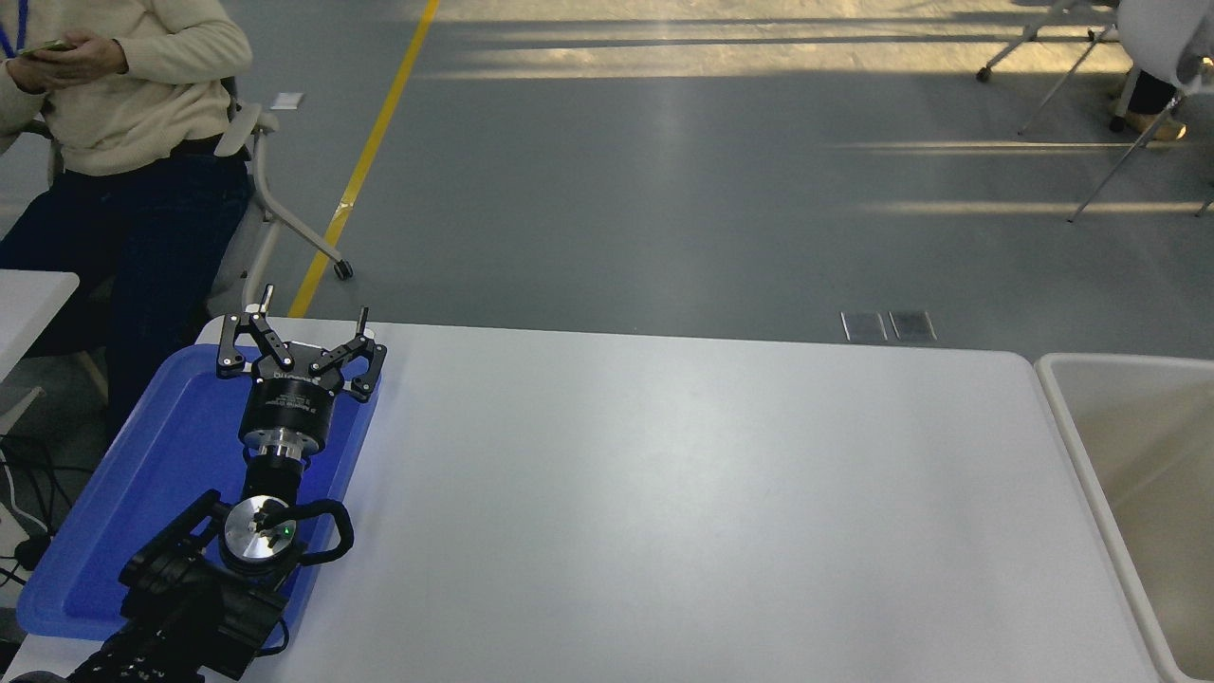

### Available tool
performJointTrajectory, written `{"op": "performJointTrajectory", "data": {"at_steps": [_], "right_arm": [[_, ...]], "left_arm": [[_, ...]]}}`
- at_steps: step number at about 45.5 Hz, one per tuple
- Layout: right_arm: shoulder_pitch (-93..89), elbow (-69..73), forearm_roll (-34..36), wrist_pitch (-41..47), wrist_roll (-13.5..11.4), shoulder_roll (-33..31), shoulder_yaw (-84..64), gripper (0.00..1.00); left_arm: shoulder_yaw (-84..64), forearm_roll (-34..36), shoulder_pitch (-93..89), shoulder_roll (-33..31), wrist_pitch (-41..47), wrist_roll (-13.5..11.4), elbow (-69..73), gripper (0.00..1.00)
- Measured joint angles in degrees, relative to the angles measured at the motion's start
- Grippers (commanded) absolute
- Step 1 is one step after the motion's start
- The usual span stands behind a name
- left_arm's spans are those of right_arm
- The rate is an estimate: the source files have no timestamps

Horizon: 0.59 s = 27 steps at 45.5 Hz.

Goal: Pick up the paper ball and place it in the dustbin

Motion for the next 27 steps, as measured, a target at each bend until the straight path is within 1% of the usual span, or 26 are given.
{"op": "performJointTrajectory", "data": {"at_steps": [7, 11, 18, 27], "right_arm": [[-8.23, -5.2, 6.48, -3.26, -0.22, 2.12, -0.22, 0.17], [-14.23, -10.22, 11.53, -4.73, -0.43, 3.96, -0.26, 0.17], [-22.36, -17.64, 18.38, -5.95, -0.74, 6.67, -0.13, 0.17], [-31.46, -25.0, 26.67, -8.98, -2.95, 10.54, 0.52, 0.17]], "left_arm": [[0.0, 0.02, 0.0, 0.01, 0.0, 0.0, 0.0, 1.0], [0.0, 0.0, 0.0, 0.02, 0.0, -0.01, 0.0, 1.0], [0.0, -0.04, 0.0, 0.05, 0.0, 0.0, 0.02, 1.0], [0.0, -0.05, 0.0, 0.05, 0.01, -0.09, 0.06, 1.0]]}}
